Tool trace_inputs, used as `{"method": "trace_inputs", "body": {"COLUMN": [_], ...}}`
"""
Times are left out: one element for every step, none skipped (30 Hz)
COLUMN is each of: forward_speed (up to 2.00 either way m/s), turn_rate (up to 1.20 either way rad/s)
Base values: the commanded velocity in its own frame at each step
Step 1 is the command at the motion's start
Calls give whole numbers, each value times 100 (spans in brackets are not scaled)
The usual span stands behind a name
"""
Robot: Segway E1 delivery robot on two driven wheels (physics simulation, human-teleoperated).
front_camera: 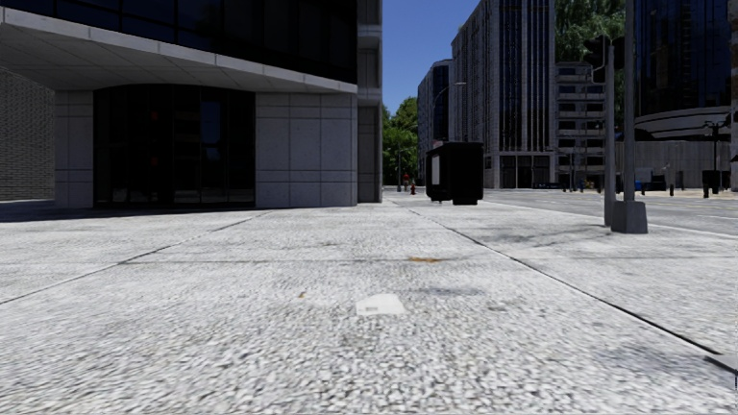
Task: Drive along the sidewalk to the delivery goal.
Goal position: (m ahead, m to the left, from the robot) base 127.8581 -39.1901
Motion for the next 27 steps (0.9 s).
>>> {"method": "trace_inputs", "body": {"forward_speed": [200,200,200,200,200,200,200,200,200,200,200,200,200,200,200,200,200,200,200,200,200,200,200,200,200,200,200], "turn_rate": [0,0,0,0,0,0,0,0,0,0,0,0,0,0,0,0,0,0,0,0,0,0,0,0,0,0,0]}}
